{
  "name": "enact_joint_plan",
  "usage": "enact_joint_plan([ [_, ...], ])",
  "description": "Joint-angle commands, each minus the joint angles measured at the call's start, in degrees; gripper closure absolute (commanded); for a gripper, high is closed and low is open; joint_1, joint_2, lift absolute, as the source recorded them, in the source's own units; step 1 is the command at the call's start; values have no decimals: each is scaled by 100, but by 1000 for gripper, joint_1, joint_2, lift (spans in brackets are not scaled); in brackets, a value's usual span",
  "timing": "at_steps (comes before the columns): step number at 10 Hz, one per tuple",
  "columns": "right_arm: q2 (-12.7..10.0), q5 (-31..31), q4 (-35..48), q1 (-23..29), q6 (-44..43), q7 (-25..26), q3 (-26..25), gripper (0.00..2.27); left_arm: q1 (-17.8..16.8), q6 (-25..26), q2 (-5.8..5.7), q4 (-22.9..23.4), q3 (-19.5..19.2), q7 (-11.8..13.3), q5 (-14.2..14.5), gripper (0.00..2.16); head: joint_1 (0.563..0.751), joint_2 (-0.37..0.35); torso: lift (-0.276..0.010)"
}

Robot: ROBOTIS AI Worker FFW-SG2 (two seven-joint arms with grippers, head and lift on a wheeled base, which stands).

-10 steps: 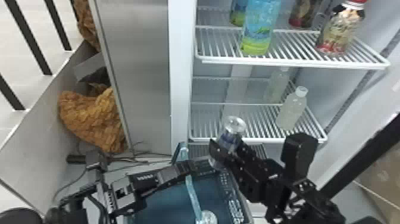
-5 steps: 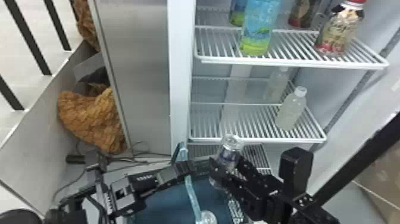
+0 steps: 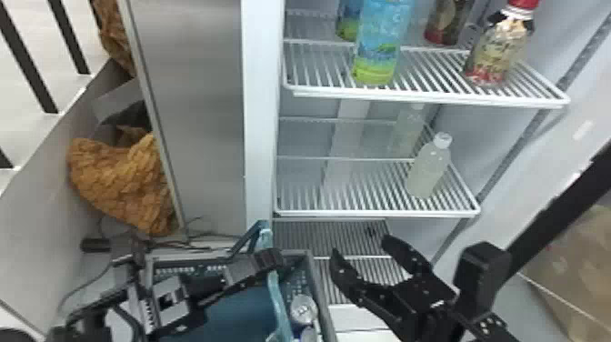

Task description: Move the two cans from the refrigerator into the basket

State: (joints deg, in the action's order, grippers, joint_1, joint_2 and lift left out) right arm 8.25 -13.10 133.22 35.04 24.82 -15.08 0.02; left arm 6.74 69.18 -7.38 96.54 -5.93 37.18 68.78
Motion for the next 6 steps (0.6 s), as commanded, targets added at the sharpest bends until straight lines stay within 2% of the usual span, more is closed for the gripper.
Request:
enact_joint_plan([
  [1, -122, -4, -195, 320, -964, -135, -333, 134, 14, 0, 0, -1, -1, -1, 0, 1210, 695, -177, -219],
  [3, -236, -4, -181, 813, -1864, -285, -722, 134, 14, 14, -9, -1, -1, -1, -11, 1210, 695, -223, -219],
  [6, -271, -95, 353, 1600, -2131, -329, -1087, 136, 28, 42, -17, -1, 10, -1, -34, 1210, 695, -302, -219],
])
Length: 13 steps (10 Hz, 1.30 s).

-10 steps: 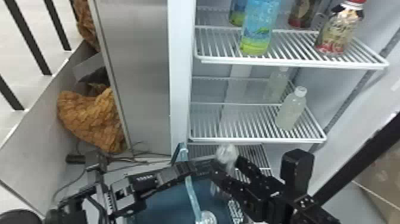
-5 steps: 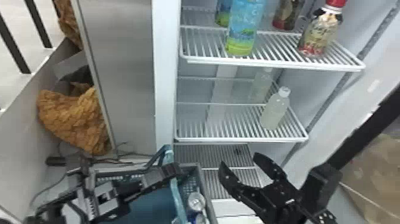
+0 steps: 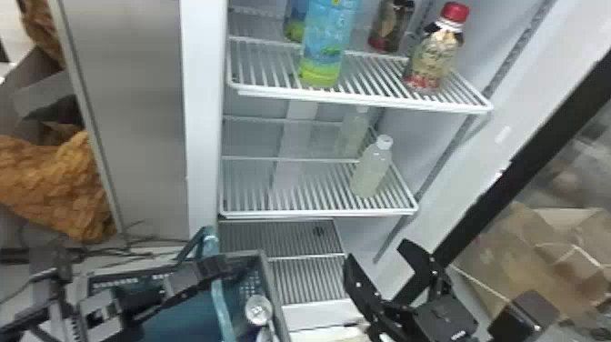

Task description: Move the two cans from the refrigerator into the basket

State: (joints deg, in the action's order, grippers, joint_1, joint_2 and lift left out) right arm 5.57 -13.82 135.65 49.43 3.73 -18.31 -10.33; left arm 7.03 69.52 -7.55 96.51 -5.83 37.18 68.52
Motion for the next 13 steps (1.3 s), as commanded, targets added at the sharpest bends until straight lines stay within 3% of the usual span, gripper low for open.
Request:
enact_joint_plan([
  [1, -12, -47, 294, 429, -36, -5, -110, 136, 0, 8, -1, -12, 0, 0, -8, 1210, 695, -310, -219],
  [7, -205, 11, 744, 1160, -134, -278, -670, 136, -42, -34, 8, 2, -34, 9, 4, 1210, 695, -350, -219],
  [13, -240, 33, 659, 1090, -205, -304, -681, 136, -56, -62, 17, 2, -45, 35, 4, 1210, 695, -350, -219],
])
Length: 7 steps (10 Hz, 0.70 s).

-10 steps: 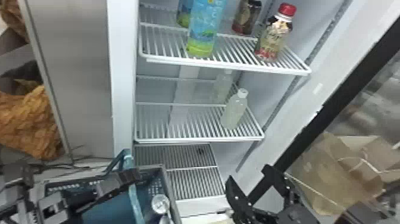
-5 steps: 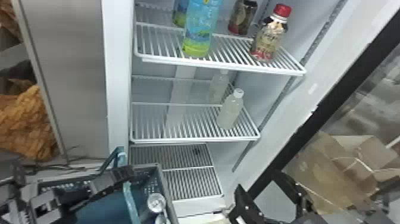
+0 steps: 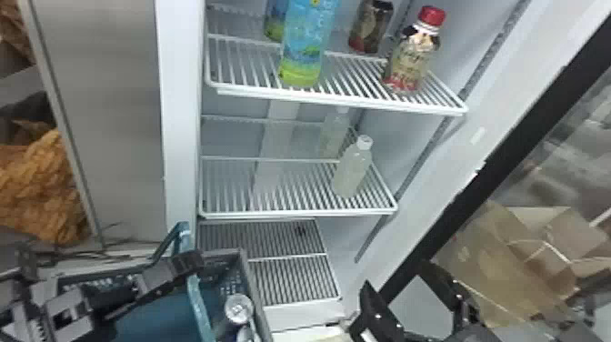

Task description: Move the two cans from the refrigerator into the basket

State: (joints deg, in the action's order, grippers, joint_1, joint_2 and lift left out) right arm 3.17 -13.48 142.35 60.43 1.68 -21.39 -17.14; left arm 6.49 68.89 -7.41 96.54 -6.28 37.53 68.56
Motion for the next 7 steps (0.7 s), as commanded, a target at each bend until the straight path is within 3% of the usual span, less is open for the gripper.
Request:
enact_joint_plan([
  [1, 0, 0, -11, -11, 0, -14, 0, 136, 12, 1, 2, 0, 0, -1, 0, 1210, 695, -350, -219],
  [7, -9, 80, -67, -109, 0, -85, -23, 133, 12, -13, 2, 0, 0, -1, 0, 1210, 695, -350, -219],
])
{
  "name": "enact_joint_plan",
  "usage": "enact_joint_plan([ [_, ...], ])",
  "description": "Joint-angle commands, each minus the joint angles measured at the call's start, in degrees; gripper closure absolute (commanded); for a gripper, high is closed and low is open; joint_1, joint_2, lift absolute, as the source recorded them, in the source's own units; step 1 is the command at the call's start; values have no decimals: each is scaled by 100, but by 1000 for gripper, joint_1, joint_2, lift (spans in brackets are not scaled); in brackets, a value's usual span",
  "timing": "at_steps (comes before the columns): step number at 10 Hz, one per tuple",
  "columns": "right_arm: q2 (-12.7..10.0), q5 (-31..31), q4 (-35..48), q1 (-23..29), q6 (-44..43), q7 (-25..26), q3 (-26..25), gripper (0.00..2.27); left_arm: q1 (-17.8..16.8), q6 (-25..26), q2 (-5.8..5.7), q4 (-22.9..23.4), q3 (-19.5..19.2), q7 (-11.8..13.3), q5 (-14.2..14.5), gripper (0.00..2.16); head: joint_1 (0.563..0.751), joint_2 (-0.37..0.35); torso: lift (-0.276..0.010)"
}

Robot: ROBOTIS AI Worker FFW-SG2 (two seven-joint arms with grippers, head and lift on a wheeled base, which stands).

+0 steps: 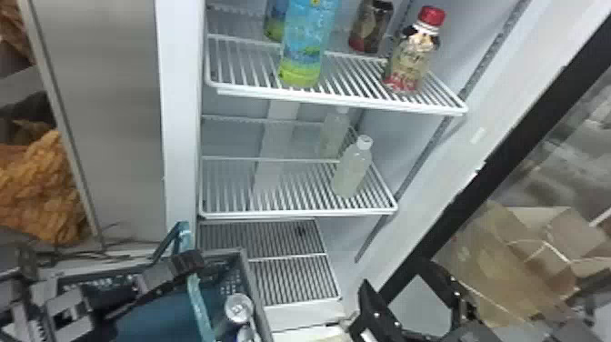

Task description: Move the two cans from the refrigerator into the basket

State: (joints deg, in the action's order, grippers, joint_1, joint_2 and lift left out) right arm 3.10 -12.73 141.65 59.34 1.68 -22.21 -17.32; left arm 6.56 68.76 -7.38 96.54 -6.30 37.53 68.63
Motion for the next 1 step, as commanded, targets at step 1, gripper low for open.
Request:
enact_joint_plan([
  [1, -2, -6, -11, -14, 0, -2, 7, 134, 4, 0, 0, 0, 1, 0, -8, 1210, 695, -350, -219],
])
